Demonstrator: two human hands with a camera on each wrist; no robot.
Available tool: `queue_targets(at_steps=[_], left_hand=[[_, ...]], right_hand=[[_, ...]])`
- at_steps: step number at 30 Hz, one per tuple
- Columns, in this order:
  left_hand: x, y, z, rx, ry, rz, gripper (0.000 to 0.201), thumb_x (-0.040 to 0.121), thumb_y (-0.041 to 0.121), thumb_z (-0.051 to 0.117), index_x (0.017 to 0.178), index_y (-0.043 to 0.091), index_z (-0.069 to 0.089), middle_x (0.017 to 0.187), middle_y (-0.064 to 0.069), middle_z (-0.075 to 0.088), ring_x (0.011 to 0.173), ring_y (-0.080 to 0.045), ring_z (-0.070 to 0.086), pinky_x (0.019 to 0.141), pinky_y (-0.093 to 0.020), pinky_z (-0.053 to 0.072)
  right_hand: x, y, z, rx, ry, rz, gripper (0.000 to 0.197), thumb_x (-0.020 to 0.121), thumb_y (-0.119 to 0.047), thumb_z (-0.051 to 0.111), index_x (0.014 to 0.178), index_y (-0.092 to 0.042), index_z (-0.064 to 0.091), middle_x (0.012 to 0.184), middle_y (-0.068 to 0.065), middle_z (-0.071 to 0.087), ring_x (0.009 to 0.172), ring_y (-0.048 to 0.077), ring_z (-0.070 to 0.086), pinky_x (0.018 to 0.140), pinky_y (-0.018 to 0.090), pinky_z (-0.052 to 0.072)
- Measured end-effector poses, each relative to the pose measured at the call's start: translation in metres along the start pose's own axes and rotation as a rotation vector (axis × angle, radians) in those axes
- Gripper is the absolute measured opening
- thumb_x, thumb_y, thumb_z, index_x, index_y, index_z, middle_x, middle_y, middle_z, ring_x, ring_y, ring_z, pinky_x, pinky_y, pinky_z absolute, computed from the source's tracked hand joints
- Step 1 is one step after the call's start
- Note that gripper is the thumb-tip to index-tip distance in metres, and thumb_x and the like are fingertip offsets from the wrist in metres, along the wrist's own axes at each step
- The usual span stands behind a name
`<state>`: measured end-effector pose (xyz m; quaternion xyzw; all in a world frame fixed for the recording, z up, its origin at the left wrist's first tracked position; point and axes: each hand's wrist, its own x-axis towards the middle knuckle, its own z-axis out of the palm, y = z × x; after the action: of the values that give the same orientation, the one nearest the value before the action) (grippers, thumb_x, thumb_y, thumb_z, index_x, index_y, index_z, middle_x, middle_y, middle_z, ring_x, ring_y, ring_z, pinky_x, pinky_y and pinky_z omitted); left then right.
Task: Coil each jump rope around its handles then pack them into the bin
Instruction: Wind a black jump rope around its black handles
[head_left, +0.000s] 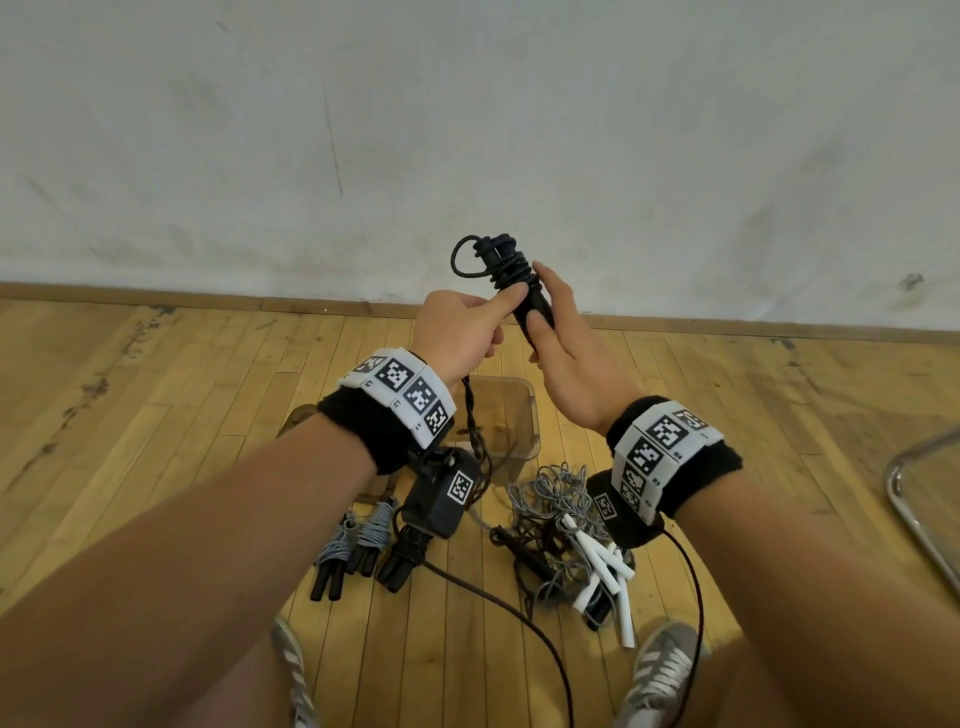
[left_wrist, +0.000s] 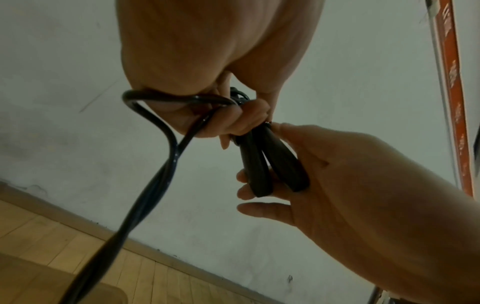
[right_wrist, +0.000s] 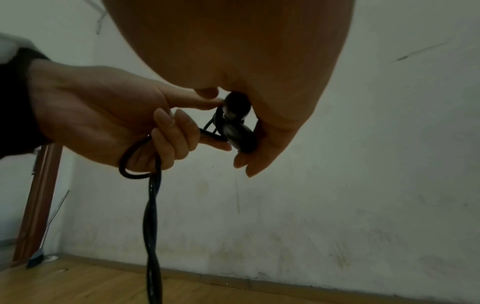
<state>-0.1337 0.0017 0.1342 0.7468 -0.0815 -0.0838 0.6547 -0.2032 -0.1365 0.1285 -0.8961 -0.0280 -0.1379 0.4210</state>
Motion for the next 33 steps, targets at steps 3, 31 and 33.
queue_targets(at_steps=[3,31,33], left_hand=[[0.002,-0.001,-0.003,-0.042,-0.005,-0.003,0.061,0.088,0.054,0.072,0.098,-0.007,0.076,0.054,0.002,0.053,0.043,-0.009,0.042,0.047,-0.020,0.035],[0.004,0.011,-0.011,0.065,-0.355,-0.016,0.059,0.102,0.059,0.044,0.113,0.006,0.069,0.061,0.003,0.034,0.054,-0.013,0.036,0.059,-0.027,0.047],[0.002,0.014,-0.010,0.009,-0.375,-0.060,0.053,0.104,0.054,0.045,0.111,0.006,0.068,0.061,0.005,0.036,0.053,-0.011,0.039,0.061,-0.030,0.053]], right_hand=[[0.000,-0.001,0.000,0.087,-0.008,-0.055,0.051,0.112,-0.025,0.028,0.161,-0.028,0.016,0.112,-0.014,0.058,0.082,0.000,0.058,0.082,0.028,0.051],[0.003,0.000,-0.013,0.619,-0.031,0.197,0.050,0.098,-0.015,0.065,0.146,-0.017,0.050,0.085,-0.003,0.056,0.068,0.009,0.055,0.073,0.027,0.055],[0.002,-0.001,-0.013,0.554,-0.009,0.184,0.051,0.097,-0.015,0.067,0.144,-0.021,0.050,0.089,-0.004,0.058,0.066,0.007,0.057,0.074,0.029,0.057]])
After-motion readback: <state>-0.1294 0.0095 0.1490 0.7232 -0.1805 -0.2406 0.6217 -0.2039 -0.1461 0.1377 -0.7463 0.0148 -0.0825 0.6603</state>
